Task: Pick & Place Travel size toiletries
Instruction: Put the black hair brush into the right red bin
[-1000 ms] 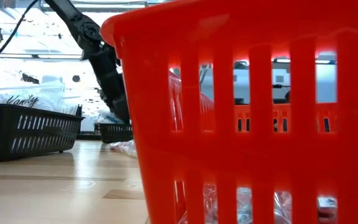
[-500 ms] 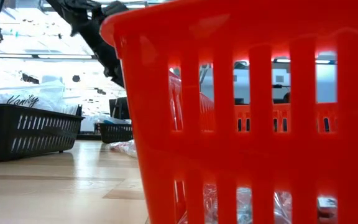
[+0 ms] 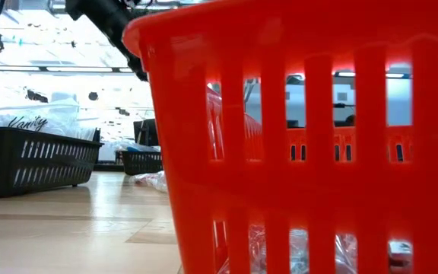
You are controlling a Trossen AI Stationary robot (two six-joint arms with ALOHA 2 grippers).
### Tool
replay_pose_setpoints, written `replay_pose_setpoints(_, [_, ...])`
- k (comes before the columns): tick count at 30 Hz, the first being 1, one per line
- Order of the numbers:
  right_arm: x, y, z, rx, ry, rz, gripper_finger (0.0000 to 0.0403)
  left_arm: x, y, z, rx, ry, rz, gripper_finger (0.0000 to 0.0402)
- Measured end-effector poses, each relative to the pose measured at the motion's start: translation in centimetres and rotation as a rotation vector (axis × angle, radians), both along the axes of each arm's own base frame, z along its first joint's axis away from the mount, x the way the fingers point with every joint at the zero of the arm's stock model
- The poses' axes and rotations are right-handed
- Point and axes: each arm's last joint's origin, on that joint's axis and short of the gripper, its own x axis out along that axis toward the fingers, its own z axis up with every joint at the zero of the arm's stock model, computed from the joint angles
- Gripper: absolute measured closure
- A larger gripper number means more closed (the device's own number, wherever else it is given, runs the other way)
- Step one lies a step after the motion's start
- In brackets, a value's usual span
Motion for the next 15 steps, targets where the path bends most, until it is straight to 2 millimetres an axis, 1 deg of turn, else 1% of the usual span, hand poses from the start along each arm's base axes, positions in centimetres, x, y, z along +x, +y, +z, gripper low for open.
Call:
replay_pose_setpoints(3, [-0.3, 0.9, 0.4, -0.022, -0.021, 0.057, 0.0264, 0.6, -1.9, 0.1, -0.012, -0.074, -0.059, 0.0293])
replay_pose_setpoints(6, [-0.4, 1.8, 0.6, -0.042, -0.040, 0.096, 0.0261, 1.4, -3.3, 0.0, -0.020, -0.189, -0.109, 0.0306])
replay_pose_setpoints(8, [-0.4, 2.2, 0.6, -0.045, -0.046, 0.113, 0.0259, 1.8, -3.9, -0.9, -0.011, -0.191, -0.133, 0.0318])
replay_pose_setpoints(11, [-0.1, 2.8, 0.7, -0.069, -0.075, 0.139, 0.0258, 2.6, -4.0, -2.5, 0.019, -0.134, -0.156, 0.0345])
replay_pose_setpoints(13, [-0.1, 3.1, 0.6, -0.059, -0.068, 0.147, 0.0257, 3.1, -3.8, -3.6, 0.022, -0.101, -0.148, 0.0367])
replay_pose_setpoints(15, [0.4, 3.4, 0.4, -0.058, -0.080, 0.156, 0.0258, 3.4, -3.5, -4.7, 0.023, -0.061, -0.139, 0.0389])
